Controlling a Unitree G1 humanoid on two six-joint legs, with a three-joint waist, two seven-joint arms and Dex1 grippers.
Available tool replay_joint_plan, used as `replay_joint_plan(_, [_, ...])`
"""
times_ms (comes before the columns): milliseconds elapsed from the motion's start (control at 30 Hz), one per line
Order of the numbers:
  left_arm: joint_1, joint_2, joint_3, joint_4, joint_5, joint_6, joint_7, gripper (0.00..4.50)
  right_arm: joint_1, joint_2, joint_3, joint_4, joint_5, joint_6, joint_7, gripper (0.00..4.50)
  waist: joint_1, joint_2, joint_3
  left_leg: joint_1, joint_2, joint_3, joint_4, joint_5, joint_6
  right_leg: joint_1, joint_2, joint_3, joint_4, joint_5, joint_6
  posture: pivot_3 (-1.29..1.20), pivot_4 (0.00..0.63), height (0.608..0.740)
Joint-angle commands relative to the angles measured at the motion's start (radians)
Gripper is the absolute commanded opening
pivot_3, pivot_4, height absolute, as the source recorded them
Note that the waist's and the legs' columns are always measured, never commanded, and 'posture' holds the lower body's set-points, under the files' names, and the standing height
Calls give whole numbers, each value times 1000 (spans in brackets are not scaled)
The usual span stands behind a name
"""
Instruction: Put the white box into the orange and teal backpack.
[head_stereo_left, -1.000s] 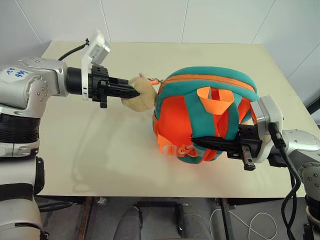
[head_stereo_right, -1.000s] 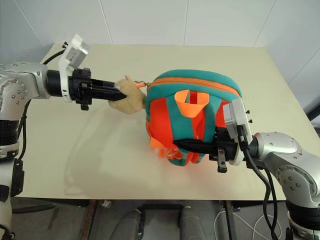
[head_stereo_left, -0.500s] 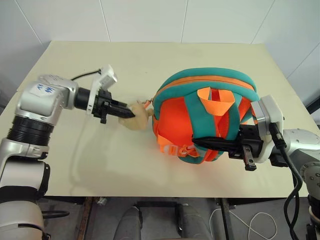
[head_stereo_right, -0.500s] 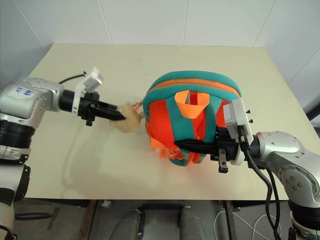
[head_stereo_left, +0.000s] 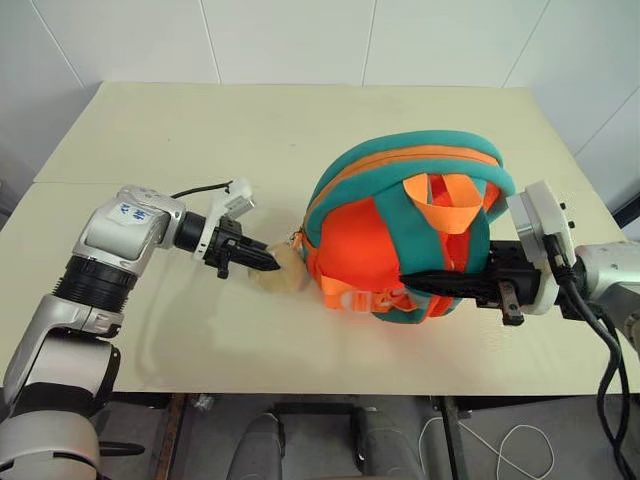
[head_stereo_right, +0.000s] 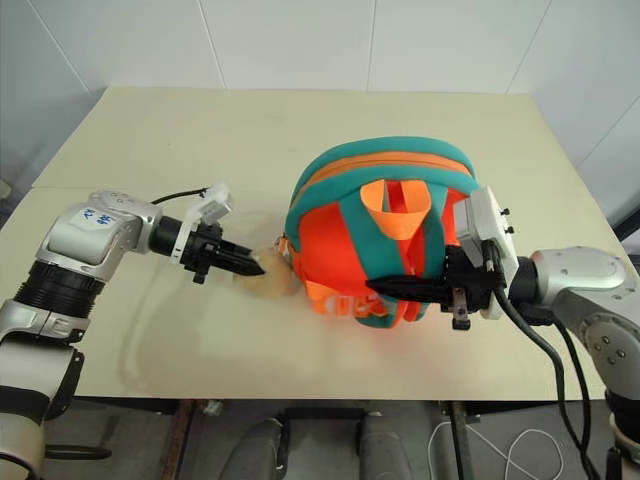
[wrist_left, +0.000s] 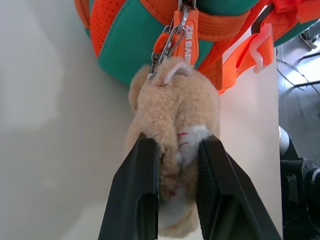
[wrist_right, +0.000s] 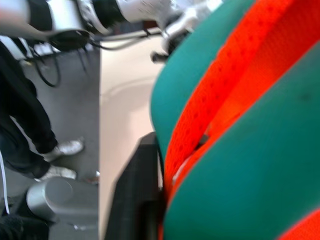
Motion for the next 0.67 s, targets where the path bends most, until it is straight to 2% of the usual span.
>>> replay_joint_plan(33, [16,39,98,-53,-34,-2,0,2236,-4,-63,-63,15,-24,-16,46,2239,0,0,0,0,0,0,0,0,0,0,0,0,0,0,0,0,150,740])
replay_joint_plan(167, [100,50,247,-121,-75,-83,49,3491,60,-141,-145,71,-105,-56,98,3531,2,0,0,0,0,0,0,0,0,0,-1,0,-1,0,0,0,150,740])
replay_joint_plan(267, [185,65,342,-167,-96,-130,74,4428,183,-190,-274,125,-199,-87,139,4496,3,0,0,0,0,1,-1,0,0,0,-1,0,-1,0,0,0,150,740])
replay_joint_plan(400, [241,73,434,-183,-131,-194,68,4470,317,-198,-434,184,-278,-121,196,4500,4,0,0,0,0,1,0,0,1,1,-1,0,-2,0,1,0,150,740])
replay_joint_plan(500, [275,37,546,-169,-211,-270,41,4470,390,-179,-544,267,-325,-167,243,4500,4,0,0,0,0,1,1,0,1,2,-1,0,-2,1,1,0,150,740])
replay_joint_plan(667, [350,24,627,-159,-251,-358,21,4470,362,-137,-542,380,-346,-239,219,4500,-5,0,0,4,0,3,1,0,1,8,-1,0,-7,0,-4,0,150,740])
